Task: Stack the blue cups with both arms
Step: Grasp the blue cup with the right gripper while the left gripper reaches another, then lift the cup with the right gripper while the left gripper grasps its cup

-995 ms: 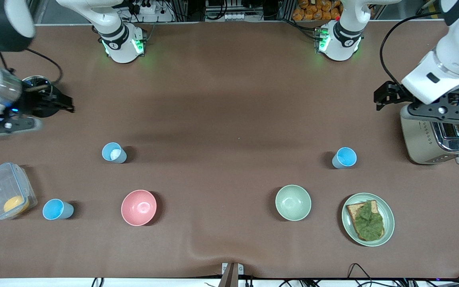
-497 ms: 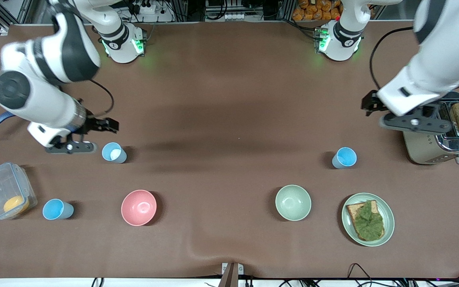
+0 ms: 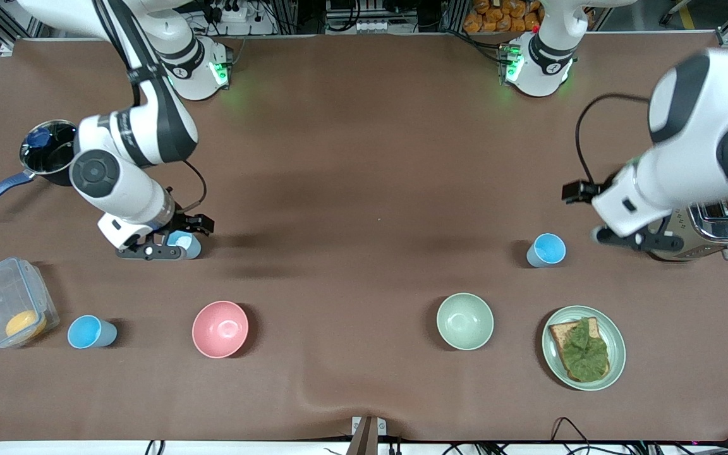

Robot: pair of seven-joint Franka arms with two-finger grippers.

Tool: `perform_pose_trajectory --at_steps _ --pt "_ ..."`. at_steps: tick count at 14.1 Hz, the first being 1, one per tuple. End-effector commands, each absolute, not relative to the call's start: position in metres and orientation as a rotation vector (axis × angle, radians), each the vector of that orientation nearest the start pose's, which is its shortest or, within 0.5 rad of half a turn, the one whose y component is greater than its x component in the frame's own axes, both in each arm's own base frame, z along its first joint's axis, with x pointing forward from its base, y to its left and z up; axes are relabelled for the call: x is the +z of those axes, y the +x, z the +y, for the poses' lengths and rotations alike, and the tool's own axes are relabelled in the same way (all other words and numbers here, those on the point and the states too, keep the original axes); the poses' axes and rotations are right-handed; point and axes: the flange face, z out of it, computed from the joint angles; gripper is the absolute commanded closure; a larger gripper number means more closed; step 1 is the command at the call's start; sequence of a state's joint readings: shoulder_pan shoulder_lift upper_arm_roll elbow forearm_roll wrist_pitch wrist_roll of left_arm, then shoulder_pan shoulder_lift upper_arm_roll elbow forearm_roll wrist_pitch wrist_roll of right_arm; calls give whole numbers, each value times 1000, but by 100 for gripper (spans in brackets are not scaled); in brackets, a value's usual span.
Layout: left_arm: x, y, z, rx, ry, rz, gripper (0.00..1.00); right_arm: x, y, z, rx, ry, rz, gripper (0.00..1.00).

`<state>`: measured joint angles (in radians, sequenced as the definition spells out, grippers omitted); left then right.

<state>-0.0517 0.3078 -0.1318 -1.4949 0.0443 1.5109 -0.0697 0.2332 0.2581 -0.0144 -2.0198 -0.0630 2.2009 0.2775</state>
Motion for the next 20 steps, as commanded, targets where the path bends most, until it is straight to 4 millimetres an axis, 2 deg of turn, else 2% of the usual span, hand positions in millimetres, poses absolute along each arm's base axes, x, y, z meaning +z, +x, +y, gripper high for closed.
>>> perform_pose_trajectory --at_steps 1,2,3,4,5,7,8,9,10,11,12,14,17,20 --pt "457 626 -45 510 -3100 50 0 286 562 115 26 -3259 25 0" --pt "438 632 -8 554 -3099 -3 0 275 559 114 7 -3255 22 0" --pt "422 634 23 593 -3121 23 0 267 557 117 7 -3255 7 0" --pt "408 636 43 626 -3136 12 0 257 557 113 19 -3258 11 0" --pt "401 636 48 640 -3136 -7 0 251 558 113 10 -3260 3 0" --pt "394 641 42 607 -3122 -102 0 229 559 111 15 -3262 -3 0" --pt "388 644 42 582 -3113 -193 0 221 559 108 32 -3265 1 10" --pt "377 647 37 579 -3102 -227 0 220 559 108 35 -3265 1 38" --pt "368 651 24 555 -3098 -209 0 220 560 106 33 -3270 -4 73" --pt "354 655 17 548 -3100 -194 0 219 560 105 37 -3276 -13 89" --pt "346 658 15 527 -3102 -208 0 217 560 101 53 -3280 -5 98" --pt "325 663 15 480 -3113 -226 0 222 565 101 48 -3282 -10 100" --pt "303 671 7 442 -3113 -286 0 246 582 100 108 -3306 11 100" --pt "289 669 -36 441 -3031 -403 0 301 606 117 235 -3333 48 100"
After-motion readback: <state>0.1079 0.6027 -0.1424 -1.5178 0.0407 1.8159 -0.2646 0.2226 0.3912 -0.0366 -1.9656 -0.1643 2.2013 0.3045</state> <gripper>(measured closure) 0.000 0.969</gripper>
